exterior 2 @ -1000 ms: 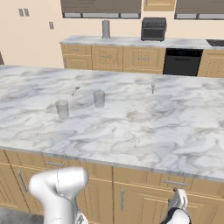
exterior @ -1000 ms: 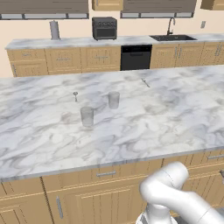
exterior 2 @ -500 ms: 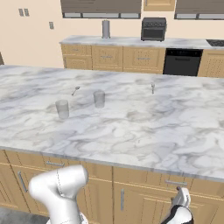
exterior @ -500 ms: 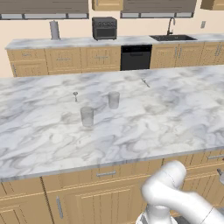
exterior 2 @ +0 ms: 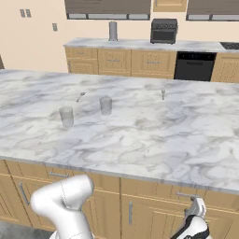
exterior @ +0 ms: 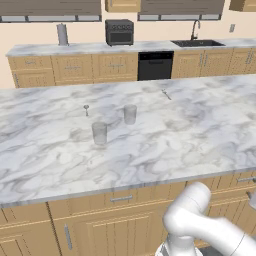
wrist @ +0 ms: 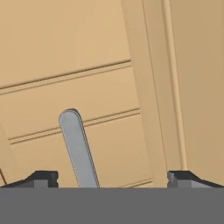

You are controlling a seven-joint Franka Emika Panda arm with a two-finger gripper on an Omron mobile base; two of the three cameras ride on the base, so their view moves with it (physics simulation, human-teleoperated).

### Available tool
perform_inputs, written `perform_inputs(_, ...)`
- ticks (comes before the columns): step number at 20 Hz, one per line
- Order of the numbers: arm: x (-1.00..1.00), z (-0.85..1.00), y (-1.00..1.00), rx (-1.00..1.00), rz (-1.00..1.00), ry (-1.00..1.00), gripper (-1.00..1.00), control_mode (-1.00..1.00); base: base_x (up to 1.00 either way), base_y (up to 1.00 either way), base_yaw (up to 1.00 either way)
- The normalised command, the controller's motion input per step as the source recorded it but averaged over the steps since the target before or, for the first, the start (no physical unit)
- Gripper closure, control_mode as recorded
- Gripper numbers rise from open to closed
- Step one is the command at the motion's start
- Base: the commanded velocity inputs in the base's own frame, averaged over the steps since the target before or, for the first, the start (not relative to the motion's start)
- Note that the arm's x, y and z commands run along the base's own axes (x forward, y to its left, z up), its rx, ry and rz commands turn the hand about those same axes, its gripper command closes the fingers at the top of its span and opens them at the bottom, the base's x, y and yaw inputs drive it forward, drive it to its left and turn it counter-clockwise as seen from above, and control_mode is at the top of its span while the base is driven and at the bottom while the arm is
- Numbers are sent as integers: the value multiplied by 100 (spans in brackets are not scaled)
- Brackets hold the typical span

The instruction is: Take the tongs from the drawer on the right and place them on the dining counter next to the tray containing the hot dog.

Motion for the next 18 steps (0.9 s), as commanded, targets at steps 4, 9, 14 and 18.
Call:
perform_inputs(4,24,-21,0,0,0,-2,-100,-100,0,0,0)
perform_inputs(9,22,-26,-8,0,0,-2,-100,-100,0,0,0)
perform_inputs(14,27,-28,-27,0,0,0,-100,-100,0,0,0)
perform_inputs(18,24,-14,-20,1,0,-5,-100,-100,0,0,0)
